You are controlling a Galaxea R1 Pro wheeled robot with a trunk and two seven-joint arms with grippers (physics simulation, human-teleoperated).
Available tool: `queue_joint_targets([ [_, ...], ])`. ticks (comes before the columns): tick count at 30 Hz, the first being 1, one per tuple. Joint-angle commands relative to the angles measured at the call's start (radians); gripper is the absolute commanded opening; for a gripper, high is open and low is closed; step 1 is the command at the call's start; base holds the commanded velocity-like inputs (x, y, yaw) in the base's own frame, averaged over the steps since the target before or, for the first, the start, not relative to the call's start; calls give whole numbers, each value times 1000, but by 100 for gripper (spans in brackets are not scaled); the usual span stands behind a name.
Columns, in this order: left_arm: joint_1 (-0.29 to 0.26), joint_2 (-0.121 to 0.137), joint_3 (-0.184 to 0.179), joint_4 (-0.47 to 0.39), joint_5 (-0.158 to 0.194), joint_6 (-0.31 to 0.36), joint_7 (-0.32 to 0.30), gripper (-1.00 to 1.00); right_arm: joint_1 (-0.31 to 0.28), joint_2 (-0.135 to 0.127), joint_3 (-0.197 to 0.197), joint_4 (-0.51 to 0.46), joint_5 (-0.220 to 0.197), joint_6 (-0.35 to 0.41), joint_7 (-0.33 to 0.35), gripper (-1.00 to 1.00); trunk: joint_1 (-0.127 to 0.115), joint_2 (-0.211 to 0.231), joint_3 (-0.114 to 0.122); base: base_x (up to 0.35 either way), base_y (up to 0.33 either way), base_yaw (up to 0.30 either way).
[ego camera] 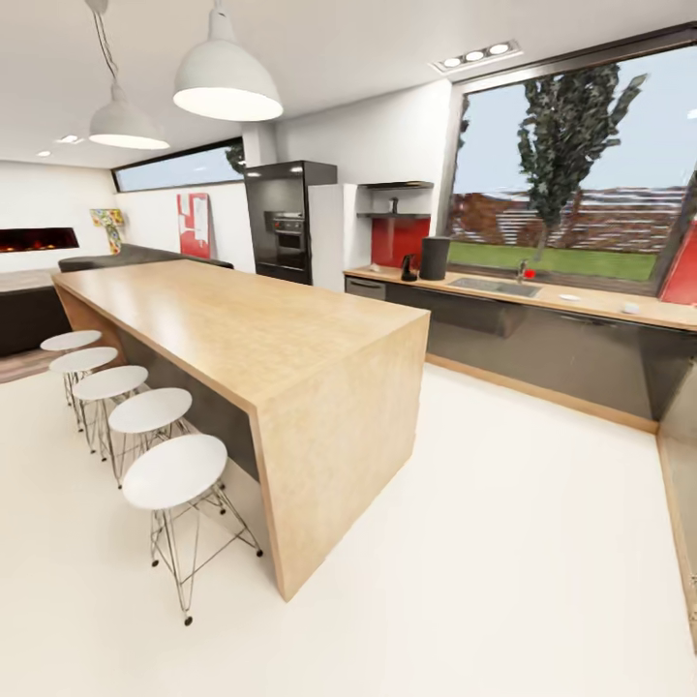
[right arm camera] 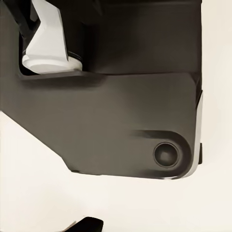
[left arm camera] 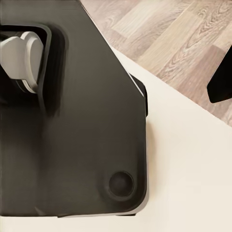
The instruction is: Set up a coffee station on the kitchen countertop: keep the coffee maker on the countertop, move the bottle of coffee from the kitchen shelf to the counter next to the coffee maker, place a paper coffee filter on top of the coffee maker, put the saucer next to the coffee maker with the coffee cup on the saucer, and place the electric kettle next to the coffee maker.
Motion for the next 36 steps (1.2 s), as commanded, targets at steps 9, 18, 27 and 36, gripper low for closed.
queue_joint_targets([
  [9, 0, 0, 3, 0, 1, -2, 1, 100, 0, 0, 0, 0, 0, -2, 0, 100, -34, 62, 23, 0, 0, -268],
  [18, 0, 0, 2, -1, 1, -1, 1, 100, 0, 0, -1, 0, 0, -2, 0, 100, -57, 104, 39, 0, 0, -268],
  [27, -8, 4, 0, -22, 2, -1, 3, 100, 0, 0, -3, -3, -1, -2, 0, 100, -57, 104, 36, 0, 0, -268],
  [36, -13, 6, 1, -69, 7, 3, 5, 100, 0, 1, -6, -41, -3, -1, 0, 100, -57, 104, 32, 0, 0, -268],
])
